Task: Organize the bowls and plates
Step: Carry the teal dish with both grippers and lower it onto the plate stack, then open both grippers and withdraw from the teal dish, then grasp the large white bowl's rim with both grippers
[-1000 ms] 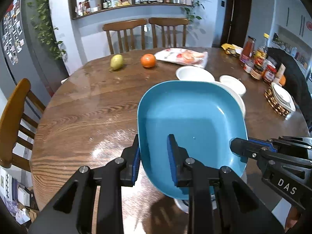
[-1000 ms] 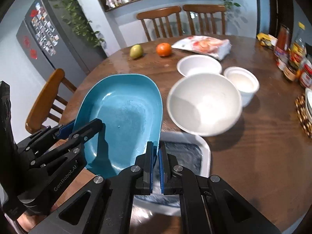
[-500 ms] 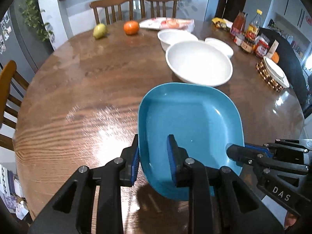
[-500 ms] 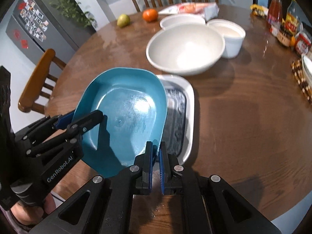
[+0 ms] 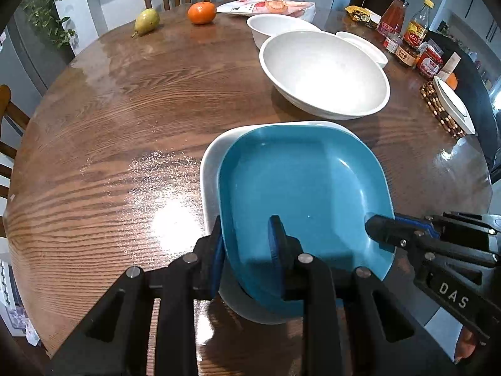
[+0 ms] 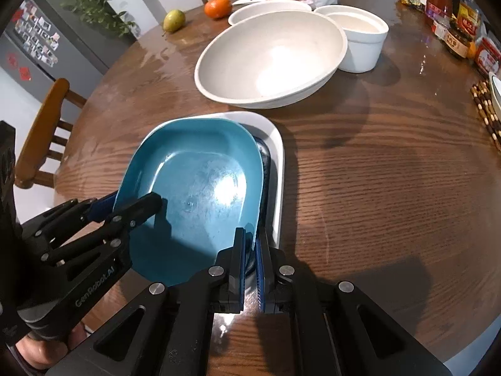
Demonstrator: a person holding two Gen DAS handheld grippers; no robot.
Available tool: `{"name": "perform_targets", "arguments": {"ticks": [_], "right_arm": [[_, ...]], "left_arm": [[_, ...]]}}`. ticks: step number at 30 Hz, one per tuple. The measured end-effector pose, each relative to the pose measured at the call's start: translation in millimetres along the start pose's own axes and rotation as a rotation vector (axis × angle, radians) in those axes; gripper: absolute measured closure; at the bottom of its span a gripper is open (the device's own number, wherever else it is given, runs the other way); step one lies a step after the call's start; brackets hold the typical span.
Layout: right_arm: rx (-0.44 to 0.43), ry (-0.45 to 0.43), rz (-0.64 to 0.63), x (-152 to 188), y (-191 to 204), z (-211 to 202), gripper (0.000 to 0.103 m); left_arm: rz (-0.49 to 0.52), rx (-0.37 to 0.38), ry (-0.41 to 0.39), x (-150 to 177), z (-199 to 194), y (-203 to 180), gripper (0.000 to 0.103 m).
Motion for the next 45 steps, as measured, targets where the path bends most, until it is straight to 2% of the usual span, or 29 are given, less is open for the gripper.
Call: {"name": "perform_targets", "arguments": {"ticks": [8,11,14,15,16,17,19,22,27,32,45], "right_arm": [[0.020,-0.011,-0.021,-5.9,1.5,1.2,0.096],[0.026,-0.013,-0.034,-8.9,3.1,-0.1,0.096],[0.030,-0.013,-0.051,-10.8,4.3,-2.8,0.095],[0.027,-0.016,-0.051,-11.1,2.1,-5.8,0.094],[0.024,-0.023,-0.049,-12.1,1.6,-8.1,0.092],[0.024,-0.028,-0.047,-12.8,0.9,-9.5,0.089],[0.022,-0.039,-0.031,-14.7,-2.8,-14.1,0.070],[0.010,-0.070,0.008,-17.1,-12.8,-23.7,0.059],[-0.033,-0.107,0.111,-22.7,-35.5,-36.7,0.058],[-0.023,-0.137,0.156,-26.5,-50.8,-46.1,0.055],[-0.004,-0.186,0.187,-43.6,-79.4,-60.5,0.055]], "left_arm": [[0.002,-0.006,0.000,-3.0,0.9,2.4,0.078],[-0.007,0.013,0.002,-3.4,-0.7,4.5,0.073],[-0.007,0.034,-0.008,-4.7,-6.4,3.9,0.059],[-0.001,0.032,-0.018,-5.1,-9.8,2.9,0.049],[0.005,0.007,-0.027,-5.7,-12.7,2.4,0.029],[0.010,-0.014,-0.039,-6.2,-15.6,2.8,0.023],[0.005,-0.021,-0.059,-7.2,-21.6,7.4,0.021],[-0.022,-0.024,-0.064,-9.1,-25.3,16.5,0.020],[-0.074,-0.031,-0.071,-17.8,-29.7,29.4,0.016],[-0.093,-0.042,-0.095,-29.9,-37.4,32.0,0.012],[-0.020,-0.100,-0.161,-77.4,-37.2,8.1,0.002]]}}
Point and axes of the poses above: each gripper's, at about its wrist camera, not at the fingertips, and z roughly the way its jaws point, y to its left, x to its underside, the point moved 1 cm from there along z, roughly the way its jaws point, and after that the axes turned 6 degrees about z, right-handed, at the moved point
